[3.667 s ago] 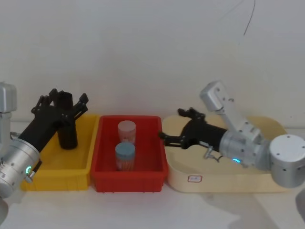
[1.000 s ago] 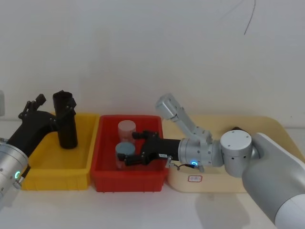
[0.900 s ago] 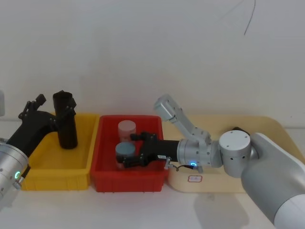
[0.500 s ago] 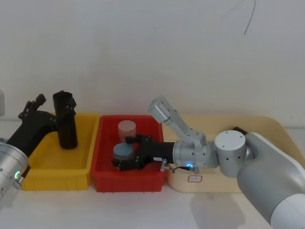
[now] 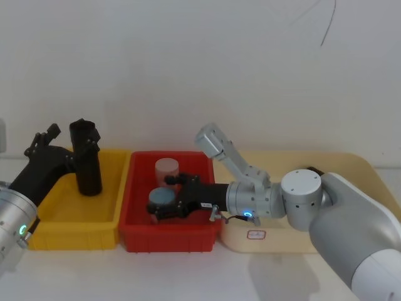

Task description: Pick up the garbage bag with the one hand and transfer it to the other hand.

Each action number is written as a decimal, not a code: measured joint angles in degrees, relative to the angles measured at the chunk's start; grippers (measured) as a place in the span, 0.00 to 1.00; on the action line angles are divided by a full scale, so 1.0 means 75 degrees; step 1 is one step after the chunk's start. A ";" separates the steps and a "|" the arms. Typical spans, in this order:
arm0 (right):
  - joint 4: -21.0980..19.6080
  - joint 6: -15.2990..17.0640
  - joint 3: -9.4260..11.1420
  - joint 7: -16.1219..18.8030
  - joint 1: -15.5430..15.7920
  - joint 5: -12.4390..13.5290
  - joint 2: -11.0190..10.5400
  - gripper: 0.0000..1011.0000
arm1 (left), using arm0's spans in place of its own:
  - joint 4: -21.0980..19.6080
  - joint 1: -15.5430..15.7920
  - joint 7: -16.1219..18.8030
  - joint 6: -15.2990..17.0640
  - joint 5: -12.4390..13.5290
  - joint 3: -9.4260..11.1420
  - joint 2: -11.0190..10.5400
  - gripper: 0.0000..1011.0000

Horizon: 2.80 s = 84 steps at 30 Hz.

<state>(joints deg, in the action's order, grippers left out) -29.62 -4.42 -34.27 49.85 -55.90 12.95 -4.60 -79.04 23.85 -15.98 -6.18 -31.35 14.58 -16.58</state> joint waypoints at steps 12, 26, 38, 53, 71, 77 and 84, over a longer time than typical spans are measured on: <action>0.0424 -0.0180 0.0077 -0.0020 -0.0197 -0.0005 0.0123 0.99 | 0.0000 0.0000 0.0000 0.0000 0.0000 0.0000 0.0000 0.99; 0.0901 -0.0327 0.0005 0.0034 -0.0378 -0.0227 0.0269 0.99 | 0.0000 0.0000 -0.0001 0.0000 0.0000 0.0000 0.0000 0.99; 0.0982 -0.0365 0.0045 -0.0015 -0.0423 -0.0329 0.0291 0.81 | 0.0000 0.0000 0.0000 0.0000 0.0000 0.0000 0.0000 0.99; 0.0295 -0.0231 0.0283 -0.0176 -0.0193 -0.0255 0.0123 0.66 | 0.0000 0.0000 0.0000 0.0000 0.0000 0.0000 0.0001 0.99; -0.2145 0.0150 0.0897 -0.0916 0.0394 0.0049 -0.0769 0.66 | 0.0000 0.0000 0.0000 0.0000 0.0000 0.0000 0.0000 0.99; -0.2924 0.0389 0.1045 -0.1305 0.0654 -0.0027 -0.1235 0.66 | 0.0000 0.0000 0.0000 0.0000 0.0000 0.0000 0.0001 0.99; -0.3677 0.0813 0.1191 -0.1731 0.1083 -0.0161 -0.1843 0.66 | 0.0000 0.0000 0.0000 0.0000 0.0000 0.0000 0.0000 0.99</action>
<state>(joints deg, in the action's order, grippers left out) -57.19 1.68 -25.34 36.87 -47.77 11.75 -18.42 -79.04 23.85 -15.98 -6.18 -31.35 14.58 -16.58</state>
